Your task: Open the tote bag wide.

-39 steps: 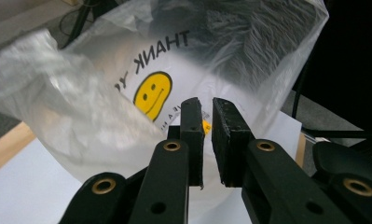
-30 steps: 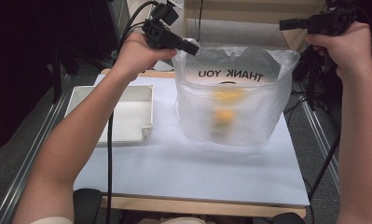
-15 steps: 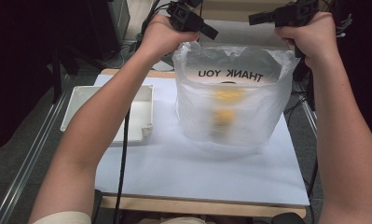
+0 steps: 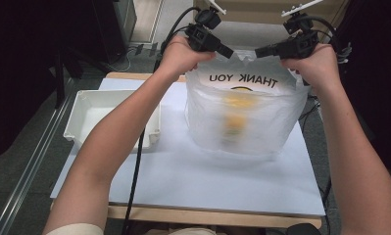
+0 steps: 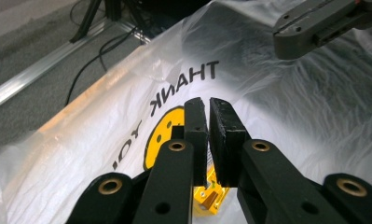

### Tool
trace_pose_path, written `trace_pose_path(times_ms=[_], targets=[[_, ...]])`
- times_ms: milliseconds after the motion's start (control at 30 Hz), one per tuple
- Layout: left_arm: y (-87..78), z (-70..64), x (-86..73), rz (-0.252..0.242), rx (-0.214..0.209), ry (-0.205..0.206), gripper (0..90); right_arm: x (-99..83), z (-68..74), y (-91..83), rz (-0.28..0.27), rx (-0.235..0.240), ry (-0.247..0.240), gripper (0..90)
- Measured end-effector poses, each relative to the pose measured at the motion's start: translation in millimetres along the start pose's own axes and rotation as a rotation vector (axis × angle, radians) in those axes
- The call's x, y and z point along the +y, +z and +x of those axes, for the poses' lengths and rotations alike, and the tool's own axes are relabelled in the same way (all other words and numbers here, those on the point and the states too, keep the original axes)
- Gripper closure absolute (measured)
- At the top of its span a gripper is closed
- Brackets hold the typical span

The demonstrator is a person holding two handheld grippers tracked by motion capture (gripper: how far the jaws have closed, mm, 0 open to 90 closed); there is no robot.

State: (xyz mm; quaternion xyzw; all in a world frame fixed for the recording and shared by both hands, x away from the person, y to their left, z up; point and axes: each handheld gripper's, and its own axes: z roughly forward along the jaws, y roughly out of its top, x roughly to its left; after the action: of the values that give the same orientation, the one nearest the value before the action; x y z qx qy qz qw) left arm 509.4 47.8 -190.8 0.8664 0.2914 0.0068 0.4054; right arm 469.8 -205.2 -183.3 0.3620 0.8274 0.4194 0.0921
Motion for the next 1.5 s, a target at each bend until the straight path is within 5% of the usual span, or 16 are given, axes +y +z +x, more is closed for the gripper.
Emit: trace_pose_path(times_ms=[700, 1500], targets=[[28.1, -4.0, -34.7, 0.026, 0.044, 0.015, 85.3, -59.8, -11.5, 23.9, 0.037, 0.001, 0.045, 89.4], [46.1, 1.8, -64.3, 0.047, 0.102, 0.005, 85.6, -99.8, -22.0, 43.2, 0.074, -0.059, 0.118, 90.0]])
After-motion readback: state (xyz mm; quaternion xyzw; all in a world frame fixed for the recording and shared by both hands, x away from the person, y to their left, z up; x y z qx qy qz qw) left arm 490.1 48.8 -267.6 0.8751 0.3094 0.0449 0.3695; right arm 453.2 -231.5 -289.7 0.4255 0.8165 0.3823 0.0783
